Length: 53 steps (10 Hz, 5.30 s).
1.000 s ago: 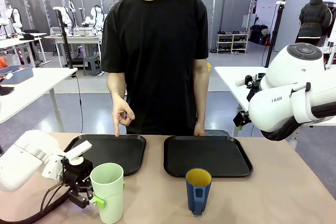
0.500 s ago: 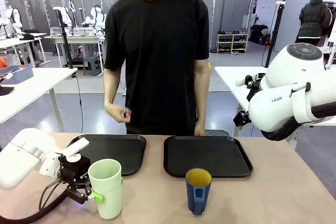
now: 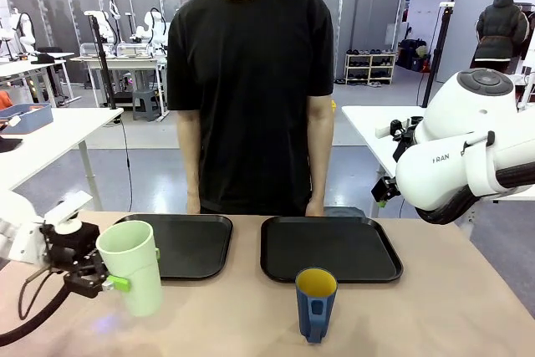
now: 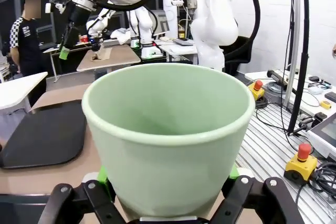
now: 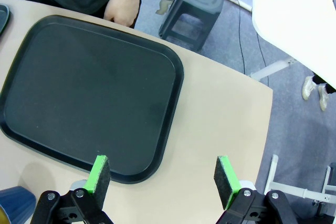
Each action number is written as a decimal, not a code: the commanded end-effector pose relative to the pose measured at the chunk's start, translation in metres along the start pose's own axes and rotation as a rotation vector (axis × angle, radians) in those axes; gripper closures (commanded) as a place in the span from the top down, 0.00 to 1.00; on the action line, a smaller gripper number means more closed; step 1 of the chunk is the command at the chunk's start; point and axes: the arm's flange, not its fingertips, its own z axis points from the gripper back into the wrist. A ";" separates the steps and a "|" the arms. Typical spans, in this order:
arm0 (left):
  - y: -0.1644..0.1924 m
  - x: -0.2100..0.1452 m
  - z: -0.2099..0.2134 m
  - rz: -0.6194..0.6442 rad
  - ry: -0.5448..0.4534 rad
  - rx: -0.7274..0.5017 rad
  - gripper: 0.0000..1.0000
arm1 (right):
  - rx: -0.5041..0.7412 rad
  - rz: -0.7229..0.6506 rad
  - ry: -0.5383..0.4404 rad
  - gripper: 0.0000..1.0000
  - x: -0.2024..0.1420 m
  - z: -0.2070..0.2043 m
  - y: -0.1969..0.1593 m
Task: Sort and store the cups by type.
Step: Pick up the Reusable plastic cup, then place the picked Reusable plastic cup into the Flat Tray indicated by the person.
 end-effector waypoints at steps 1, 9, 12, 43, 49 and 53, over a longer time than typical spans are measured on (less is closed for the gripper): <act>-0.031 -0.045 -0.001 -0.062 -0.028 0.051 0.48 | -0.002 0.000 0.001 1.00 0.001 -0.001 -0.001; 0.000 0.000 0.000 0.000 0.000 0.000 0.48 | -0.002 0.000 0.001 1.00 0.001 -0.001 -0.001; 0.000 0.000 0.000 0.000 0.000 0.000 0.48 | -0.002 0.000 0.001 1.00 0.001 -0.001 -0.001; 0.083 0.013 0.090 0.003 -0.008 0.083 0.87 | -0.002 0.000 0.001 1.00 0.001 -0.001 -0.001; 0.158 0.019 0.124 0.007 -0.015 0.107 0.87 | -0.002 0.000 0.001 1.00 0.001 -0.001 -0.001; 0.152 0.013 0.121 -0.010 0.018 0.108 0.87 | -0.002 0.000 0.001 1.00 0.001 -0.001 -0.001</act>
